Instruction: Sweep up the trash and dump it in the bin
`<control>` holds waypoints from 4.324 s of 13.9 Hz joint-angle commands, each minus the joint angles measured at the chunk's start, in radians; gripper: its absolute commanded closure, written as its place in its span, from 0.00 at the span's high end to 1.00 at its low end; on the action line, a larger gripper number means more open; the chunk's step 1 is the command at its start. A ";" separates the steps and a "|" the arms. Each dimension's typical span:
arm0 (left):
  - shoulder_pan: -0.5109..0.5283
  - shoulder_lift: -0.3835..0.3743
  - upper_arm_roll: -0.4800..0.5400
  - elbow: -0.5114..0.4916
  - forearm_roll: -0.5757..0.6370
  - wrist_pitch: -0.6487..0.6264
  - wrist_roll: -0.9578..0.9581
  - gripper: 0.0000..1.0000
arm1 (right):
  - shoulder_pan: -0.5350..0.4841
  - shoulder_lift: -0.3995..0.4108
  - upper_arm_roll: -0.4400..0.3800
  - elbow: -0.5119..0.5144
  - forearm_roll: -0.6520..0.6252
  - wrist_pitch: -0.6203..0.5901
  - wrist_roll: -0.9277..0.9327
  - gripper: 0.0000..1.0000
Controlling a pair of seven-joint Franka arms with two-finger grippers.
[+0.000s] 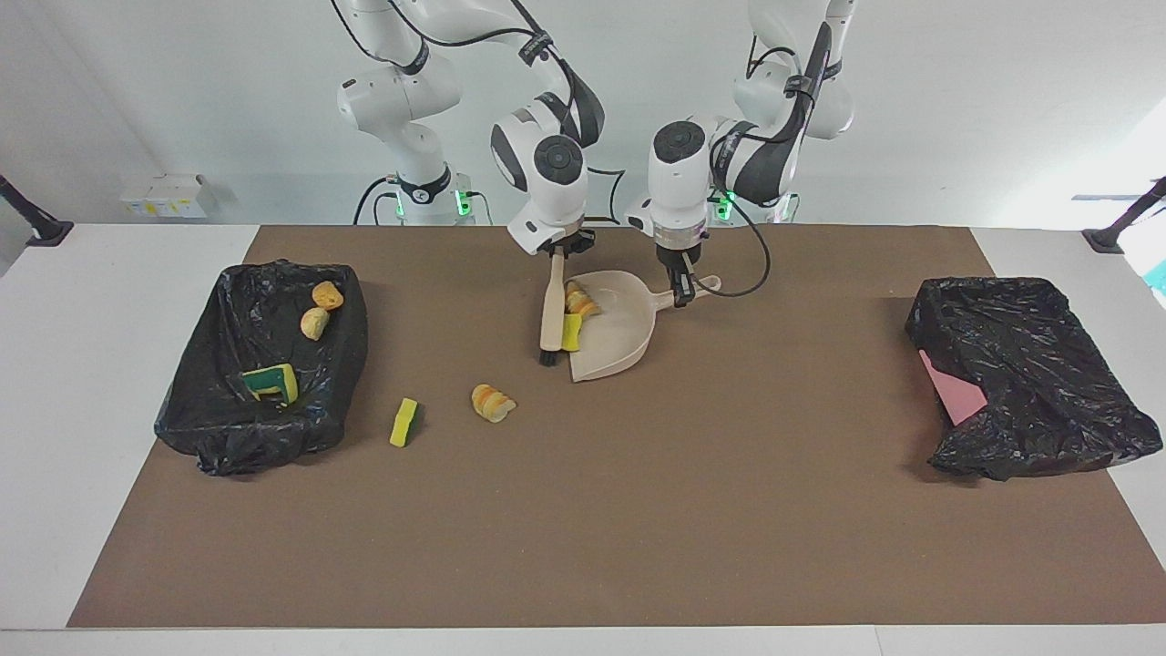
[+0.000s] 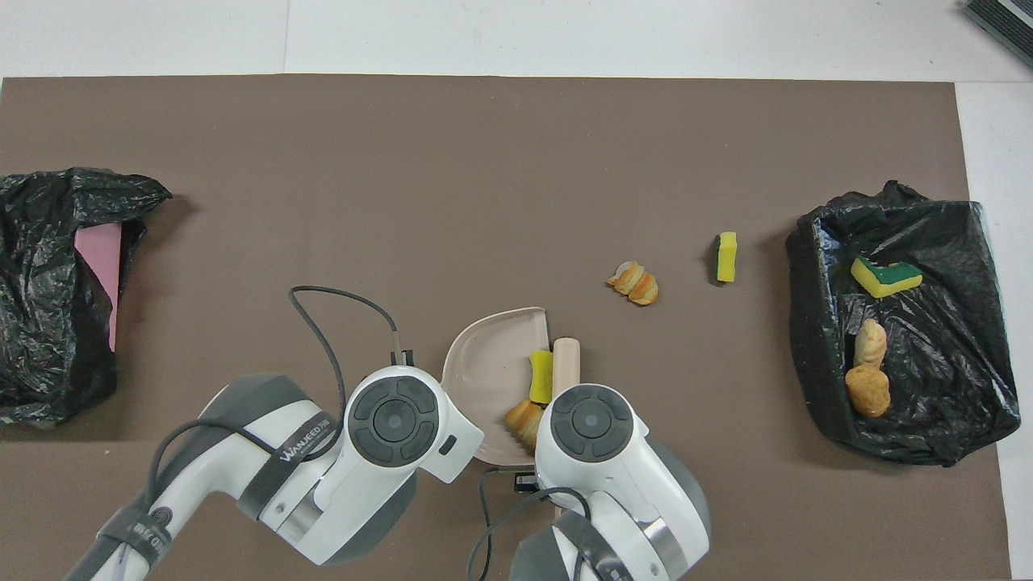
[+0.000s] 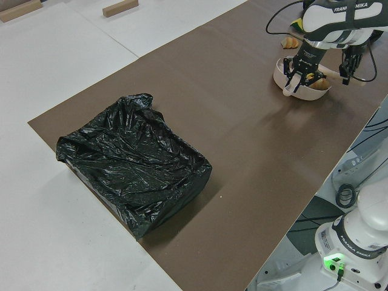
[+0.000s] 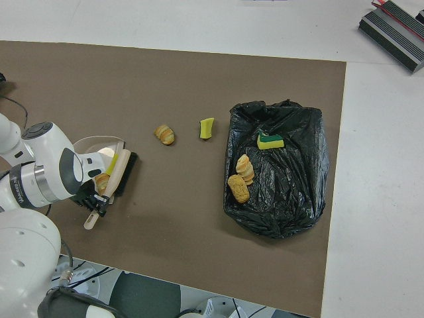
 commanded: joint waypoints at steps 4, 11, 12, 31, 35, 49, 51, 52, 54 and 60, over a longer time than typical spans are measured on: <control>0.034 0.004 0.011 -0.034 0.016 0.130 -0.011 0.00 | -0.059 0.021 -0.010 0.184 0.025 -0.154 -0.113 0.00; 0.093 0.047 0.013 0.016 -0.014 0.135 -0.019 0.00 | -0.266 0.079 -0.011 0.256 -0.336 -0.173 -0.399 0.00; 0.099 0.052 0.013 0.026 -0.023 0.129 -0.022 0.00 | -0.306 0.096 -0.011 0.278 -0.381 -0.174 -0.419 0.00; 0.073 0.090 0.008 0.159 -0.054 -0.149 -0.169 0.00 | -0.394 0.319 -0.005 0.348 -0.390 -0.150 -0.374 0.00; 0.073 0.078 0.008 0.126 -0.053 -0.121 -0.167 0.00 | -0.282 0.265 -0.004 0.278 -0.260 -0.141 -0.387 0.00; 0.133 0.070 0.007 0.060 -0.065 0.104 0.049 0.00 | -0.185 0.061 -0.010 0.318 -0.110 -0.206 -0.430 0.00; 0.148 0.075 0.005 0.060 -0.091 0.123 0.066 0.00 | -0.193 -0.012 -0.011 0.318 -0.124 -0.290 -0.427 0.00; 0.154 0.076 0.007 0.060 -0.114 0.129 0.078 0.00 | -0.188 -0.040 -0.010 0.313 -0.124 -0.332 -0.417 0.00; 0.180 0.087 0.007 0.067 -0.160 0.127 0.130 0.00 | -0.181 -0.098 -0.007 0.296 -0.124 -0.404 -0.378 0.00; 0.319 0.084 0.008 0.184 -0.252 -0.016 0.338 0.00 | -0.116 -0.242 -0.002 0.146 -0.023 -0.426 -0.325 0.00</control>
